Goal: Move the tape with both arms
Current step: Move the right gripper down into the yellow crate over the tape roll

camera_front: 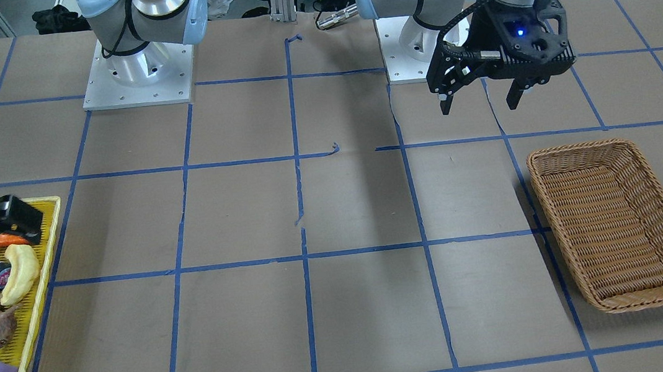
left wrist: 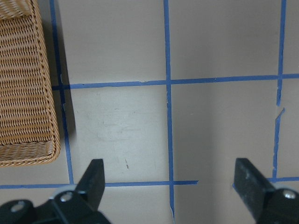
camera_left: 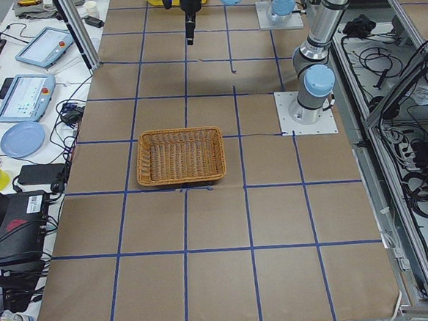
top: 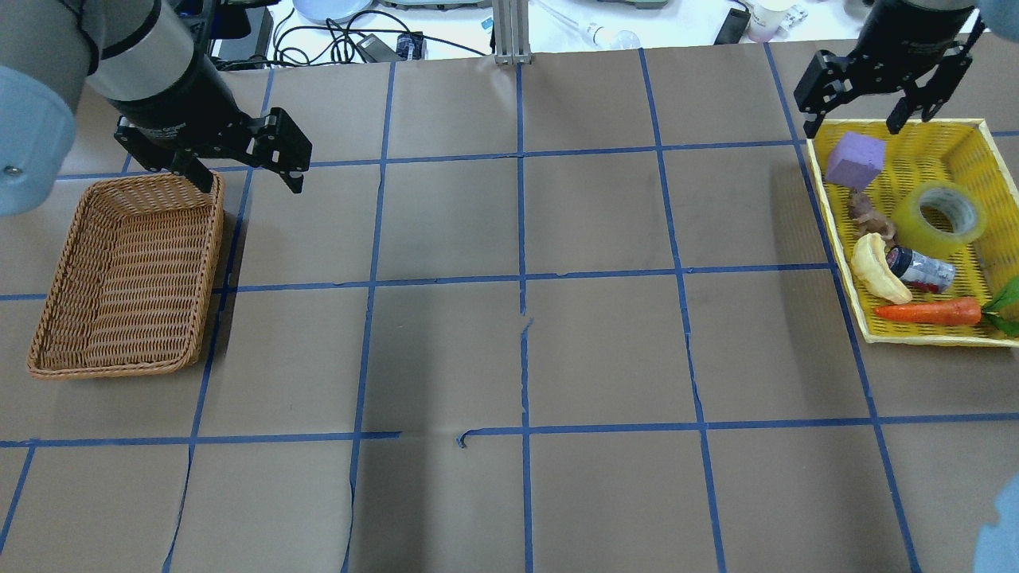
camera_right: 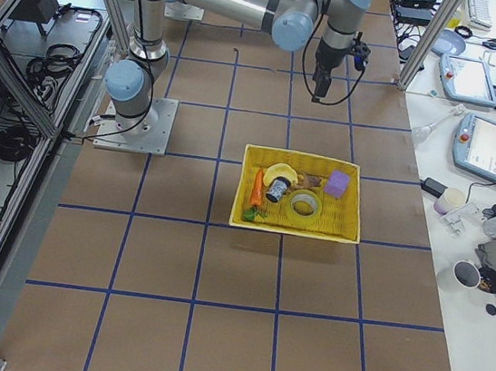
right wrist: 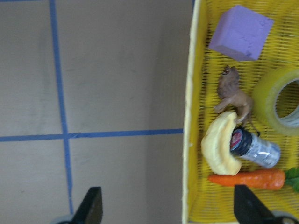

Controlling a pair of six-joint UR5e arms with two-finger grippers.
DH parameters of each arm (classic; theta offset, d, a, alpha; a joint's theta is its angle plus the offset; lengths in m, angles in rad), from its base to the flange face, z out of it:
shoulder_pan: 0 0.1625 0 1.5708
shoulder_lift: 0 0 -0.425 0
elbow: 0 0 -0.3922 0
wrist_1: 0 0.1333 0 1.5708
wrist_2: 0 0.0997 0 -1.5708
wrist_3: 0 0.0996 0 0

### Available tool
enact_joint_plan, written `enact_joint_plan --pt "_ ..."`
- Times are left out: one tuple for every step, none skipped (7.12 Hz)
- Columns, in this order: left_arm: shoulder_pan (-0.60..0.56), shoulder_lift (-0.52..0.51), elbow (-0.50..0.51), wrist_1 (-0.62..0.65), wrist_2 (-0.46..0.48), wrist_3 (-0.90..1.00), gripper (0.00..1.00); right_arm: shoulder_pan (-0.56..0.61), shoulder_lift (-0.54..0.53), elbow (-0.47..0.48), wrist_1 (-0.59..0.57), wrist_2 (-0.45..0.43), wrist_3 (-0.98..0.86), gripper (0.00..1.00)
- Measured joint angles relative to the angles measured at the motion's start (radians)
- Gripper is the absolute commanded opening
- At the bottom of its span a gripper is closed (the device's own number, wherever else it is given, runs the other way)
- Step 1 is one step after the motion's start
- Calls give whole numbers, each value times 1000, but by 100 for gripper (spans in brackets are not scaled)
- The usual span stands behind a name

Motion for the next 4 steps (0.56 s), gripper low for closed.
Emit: enact_joint_plan --pt "0 0 -1 0 0 0 100 -76 39 28 -96 -1 -123 100" --pt "0 0 -3 0 -1 0 100 -142 65 85 -202 1 -255 100" --pt "0 1 -4 0 -1 0 100 -199 82 161 -310 5 -395 100" --pt "0 0 -4 0 -1 0 100 -240 94 230 -403 5 -498 100"
